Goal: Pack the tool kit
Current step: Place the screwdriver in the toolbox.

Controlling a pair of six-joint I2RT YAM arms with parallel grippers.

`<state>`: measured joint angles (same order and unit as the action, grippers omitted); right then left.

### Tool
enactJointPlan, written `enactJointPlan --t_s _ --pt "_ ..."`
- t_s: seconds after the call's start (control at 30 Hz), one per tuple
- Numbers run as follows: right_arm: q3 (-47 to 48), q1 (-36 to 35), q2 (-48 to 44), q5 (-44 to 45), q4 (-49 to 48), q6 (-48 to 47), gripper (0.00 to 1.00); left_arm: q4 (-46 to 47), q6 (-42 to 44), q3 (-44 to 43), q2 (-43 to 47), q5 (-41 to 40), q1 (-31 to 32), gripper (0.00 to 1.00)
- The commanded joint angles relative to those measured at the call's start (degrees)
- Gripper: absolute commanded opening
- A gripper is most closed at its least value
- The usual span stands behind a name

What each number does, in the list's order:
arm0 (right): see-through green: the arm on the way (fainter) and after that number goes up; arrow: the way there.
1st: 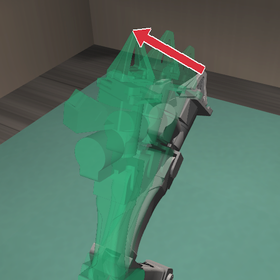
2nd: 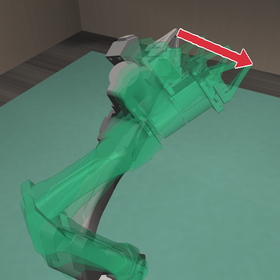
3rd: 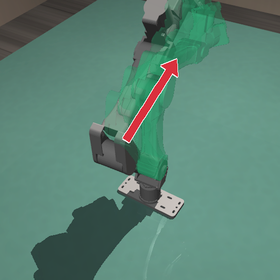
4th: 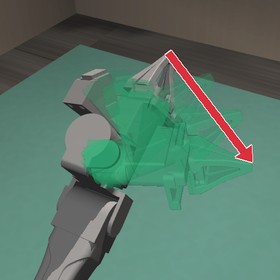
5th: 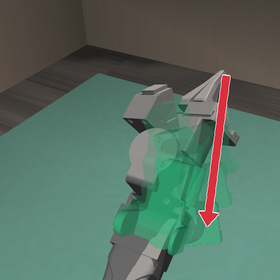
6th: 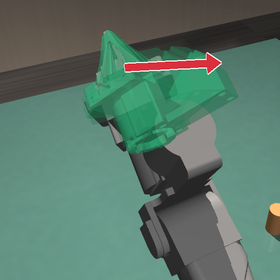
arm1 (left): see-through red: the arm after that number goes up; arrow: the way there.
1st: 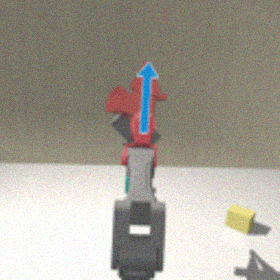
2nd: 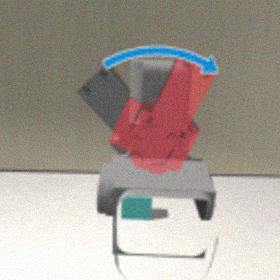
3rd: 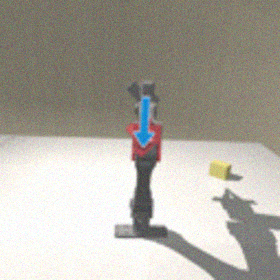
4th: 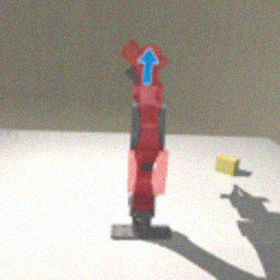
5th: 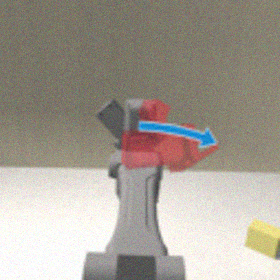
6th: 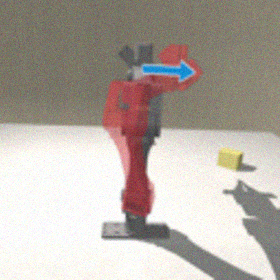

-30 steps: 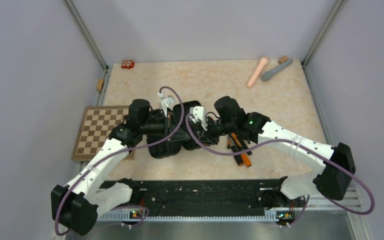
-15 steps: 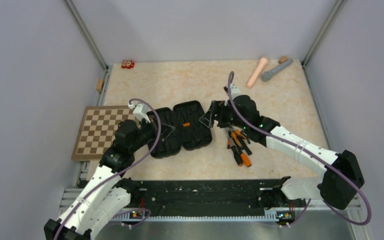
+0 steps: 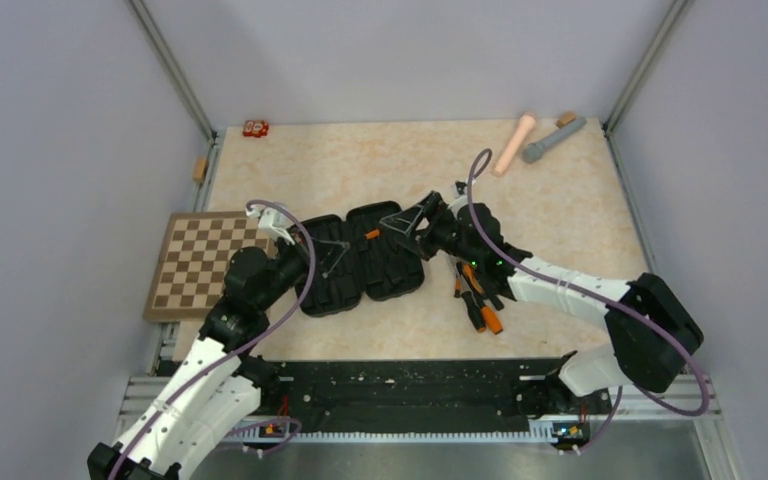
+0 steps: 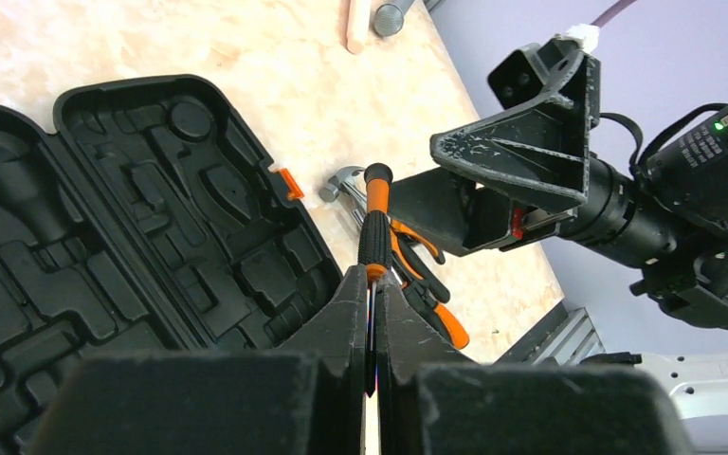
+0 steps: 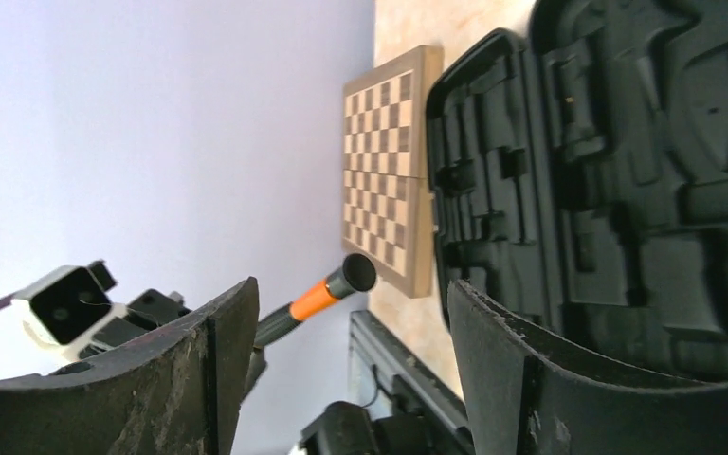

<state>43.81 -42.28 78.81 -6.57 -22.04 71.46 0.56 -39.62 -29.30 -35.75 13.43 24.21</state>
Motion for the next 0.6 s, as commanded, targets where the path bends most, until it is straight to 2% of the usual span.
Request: enactJointPlan --t_s 0.0,0.17,0.27,0.37,0.47,0.5,0.57 --pt "0.68 -1.67 3.63 -3.42 -13.48 8.03 0.7 5.48 -0.93 0.43 0.53 0.23 0.63 0.0" --pt "1.32 -2.81 7.45 -3.59 -17.65 11.73 0.63 6.84 -1.11 0.82 0.29 0.61 1.25 0.0" --pt "0.95 -2.83 8.87 -3.58 -20.68 13.43 0.53 6.91 -1.11 0.94 0.07 0.63 1.6 0.0" --pt "0.52 -2.84 9.51 -2.86 -22.67 14.05 0.34 6.68 -1.12 1.32 0.03 0.93 1.85 0.0" --pt "0.16 -2.45 9.87 -2.98 -24.38 14.08 0.07 4.75 -0.06 1.25 -0.04 1.29 1.9 0.0" --pt "0.02 -2.2 9.85 -3.19 -24.72 13.95 0.0 3.19 0.94 0.73 -0.1 1.44 1.9 0.04" --pt "-0.12 -1.31 9.58 -3.9 -24.41 12.96 0.0 -2.0 3.44 -1.16 -0.39 0.82 1.87 0.19"
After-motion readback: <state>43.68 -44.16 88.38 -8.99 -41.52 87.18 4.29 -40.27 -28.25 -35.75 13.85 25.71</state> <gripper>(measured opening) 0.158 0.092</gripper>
